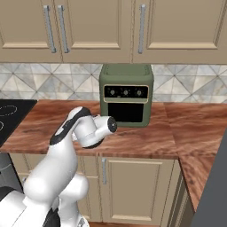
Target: Retrieve the wine glasses from the counter and place one next to each plate.
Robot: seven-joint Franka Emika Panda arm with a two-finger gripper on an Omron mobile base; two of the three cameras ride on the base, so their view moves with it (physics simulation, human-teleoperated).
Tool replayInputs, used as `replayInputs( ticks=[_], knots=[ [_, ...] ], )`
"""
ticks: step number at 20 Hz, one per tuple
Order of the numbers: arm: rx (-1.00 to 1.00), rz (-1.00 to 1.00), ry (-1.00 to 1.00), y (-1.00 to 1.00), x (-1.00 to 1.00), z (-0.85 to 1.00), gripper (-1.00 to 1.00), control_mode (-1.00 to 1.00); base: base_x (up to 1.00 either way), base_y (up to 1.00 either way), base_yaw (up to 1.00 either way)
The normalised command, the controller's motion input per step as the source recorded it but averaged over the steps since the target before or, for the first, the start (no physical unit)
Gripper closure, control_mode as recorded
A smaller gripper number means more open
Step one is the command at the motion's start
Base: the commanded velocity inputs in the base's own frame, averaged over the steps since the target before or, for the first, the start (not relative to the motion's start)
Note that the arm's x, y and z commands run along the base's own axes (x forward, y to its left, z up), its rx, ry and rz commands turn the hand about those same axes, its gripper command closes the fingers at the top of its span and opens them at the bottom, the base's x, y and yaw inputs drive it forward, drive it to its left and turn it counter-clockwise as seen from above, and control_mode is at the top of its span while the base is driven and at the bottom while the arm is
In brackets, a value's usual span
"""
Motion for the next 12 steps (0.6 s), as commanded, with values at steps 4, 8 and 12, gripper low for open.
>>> replayInputs(
  ticks=[4,8,12],
  knots=[
    [-0.03,0.00,0.00,0.00,0.13,-0.27,-1.00,-1.00,0.00,0.00,0.00],
    [0.00,0.00,0.00,0.00,0.27,-0.15,-1.00,-1.00,0.00,0.00,0.00],
    [0.00,0.02,0.00,0.00,0.33,-0.21,-1.00,-1.00,0.00,0.00,0.00]
  ],
)
